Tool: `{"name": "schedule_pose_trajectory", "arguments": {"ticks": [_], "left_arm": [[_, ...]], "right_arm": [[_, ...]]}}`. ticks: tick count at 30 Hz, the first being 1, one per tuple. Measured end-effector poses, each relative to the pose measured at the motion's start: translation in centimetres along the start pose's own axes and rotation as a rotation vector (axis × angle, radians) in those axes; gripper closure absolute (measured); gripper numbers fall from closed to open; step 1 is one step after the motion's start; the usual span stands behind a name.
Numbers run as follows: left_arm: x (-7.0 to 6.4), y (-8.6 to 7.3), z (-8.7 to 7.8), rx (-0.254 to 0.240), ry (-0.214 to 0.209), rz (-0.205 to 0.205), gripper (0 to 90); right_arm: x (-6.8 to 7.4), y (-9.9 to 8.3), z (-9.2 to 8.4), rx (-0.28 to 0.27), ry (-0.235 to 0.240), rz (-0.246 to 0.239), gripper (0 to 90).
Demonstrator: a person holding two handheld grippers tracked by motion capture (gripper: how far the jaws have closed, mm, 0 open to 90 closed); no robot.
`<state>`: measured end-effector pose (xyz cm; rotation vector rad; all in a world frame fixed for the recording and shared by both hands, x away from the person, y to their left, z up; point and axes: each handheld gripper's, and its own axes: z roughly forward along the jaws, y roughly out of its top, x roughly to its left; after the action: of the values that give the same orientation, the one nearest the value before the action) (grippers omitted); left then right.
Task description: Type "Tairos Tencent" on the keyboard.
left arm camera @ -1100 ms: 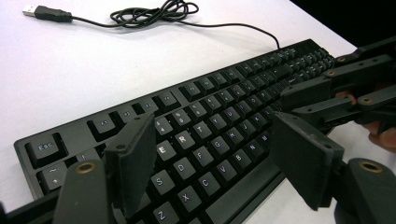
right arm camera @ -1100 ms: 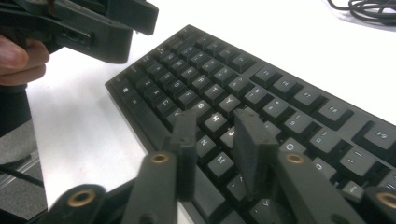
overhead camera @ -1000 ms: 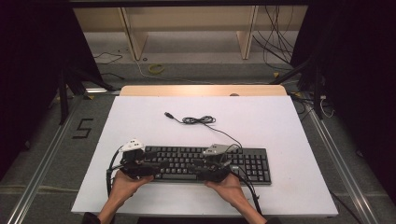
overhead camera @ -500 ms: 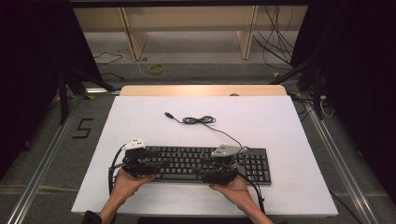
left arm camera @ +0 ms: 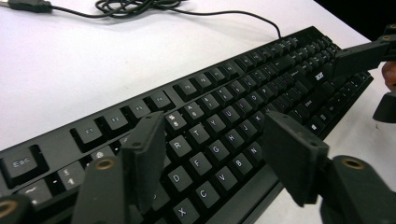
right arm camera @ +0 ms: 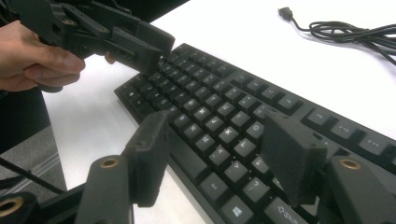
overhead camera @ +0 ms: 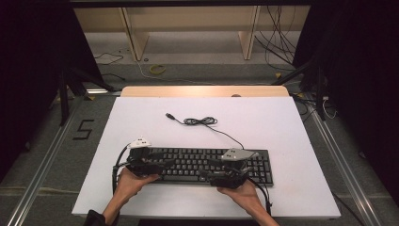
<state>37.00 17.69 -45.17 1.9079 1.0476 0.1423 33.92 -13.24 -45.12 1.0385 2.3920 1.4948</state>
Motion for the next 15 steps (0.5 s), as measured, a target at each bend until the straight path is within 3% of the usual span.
{"name": "schedule_pose_trajectory", "arguments": {"ticks": [9, 15], "left_arm": [[-0.4, 0.8, 1.3, 0.050, 0.004, 0.028, 54.0], [-0.8, 1.2, 2.5, 0.099, 0.019, 0.067, 64.2]], "right_arm": [[-0.3, -0.4, -1.2, -0.014, -0.010, 0.007, 41.6], [-0.4, -0.7, -2.0, -0.031, -0.025, 0.008, 40.9]]}}
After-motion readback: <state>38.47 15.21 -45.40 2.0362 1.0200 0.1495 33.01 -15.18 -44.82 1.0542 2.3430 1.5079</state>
